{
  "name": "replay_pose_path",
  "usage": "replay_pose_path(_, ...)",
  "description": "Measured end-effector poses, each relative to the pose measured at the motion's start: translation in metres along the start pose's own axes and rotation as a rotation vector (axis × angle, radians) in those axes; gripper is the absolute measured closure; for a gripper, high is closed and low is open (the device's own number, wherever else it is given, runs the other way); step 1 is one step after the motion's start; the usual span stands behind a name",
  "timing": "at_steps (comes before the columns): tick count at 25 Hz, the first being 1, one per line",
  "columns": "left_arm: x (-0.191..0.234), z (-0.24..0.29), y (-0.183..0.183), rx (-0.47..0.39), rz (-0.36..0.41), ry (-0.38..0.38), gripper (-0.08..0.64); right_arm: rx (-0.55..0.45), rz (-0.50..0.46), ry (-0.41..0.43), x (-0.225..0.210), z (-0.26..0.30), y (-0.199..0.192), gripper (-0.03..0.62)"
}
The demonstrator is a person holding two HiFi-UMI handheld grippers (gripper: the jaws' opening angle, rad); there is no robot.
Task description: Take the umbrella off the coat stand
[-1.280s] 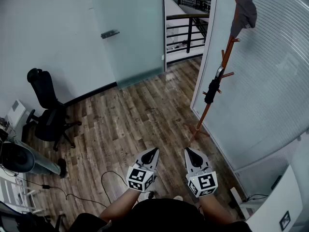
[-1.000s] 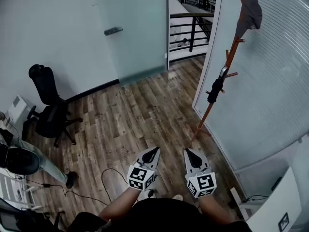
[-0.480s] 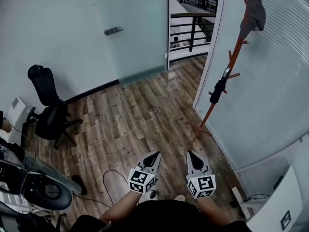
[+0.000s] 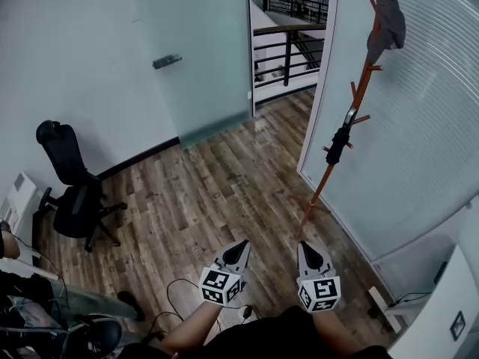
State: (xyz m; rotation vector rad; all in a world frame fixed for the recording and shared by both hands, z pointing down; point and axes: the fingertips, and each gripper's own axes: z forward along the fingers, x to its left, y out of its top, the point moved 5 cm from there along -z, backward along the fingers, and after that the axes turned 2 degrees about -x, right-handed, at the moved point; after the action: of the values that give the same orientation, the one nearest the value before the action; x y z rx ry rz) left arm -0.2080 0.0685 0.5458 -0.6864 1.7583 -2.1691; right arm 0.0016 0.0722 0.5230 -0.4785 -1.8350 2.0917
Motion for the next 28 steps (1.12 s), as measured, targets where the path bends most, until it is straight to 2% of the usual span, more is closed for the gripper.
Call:
replay_pose_path(7,0.01,0.01,0.007,0.007,0.073,-0.028,0.548,-0.008,0.004,-0.028,-0.001,0.003,0.001,0.586)
replay_pose_path(13,0.013,0.029,0.008,0.019,0.056,-0.045,0.548,-0.003,0.007,-0.032,-0.013,0.022,0.001,0.586)
replay_pose_path(16,0.015,0.046,0.014,0.022,0.052,-0.058,0.548,-0.011,-0.016,-0.037,-0.023,0.033,0.005,0.586)
replay_pose_path(22,0.01,0.092,0.042,0.002,0.142,-0.106,0.548,-0.027,-0.032,-0.036,-0.049,0.064,0.014,0.586)
replay_pose_path(28,0.007,0.139,0.045,0.011,0.147,-0.12,0.548,-0.018,-0.027,-0.052,-0.088,0.087,0.016,0.586)
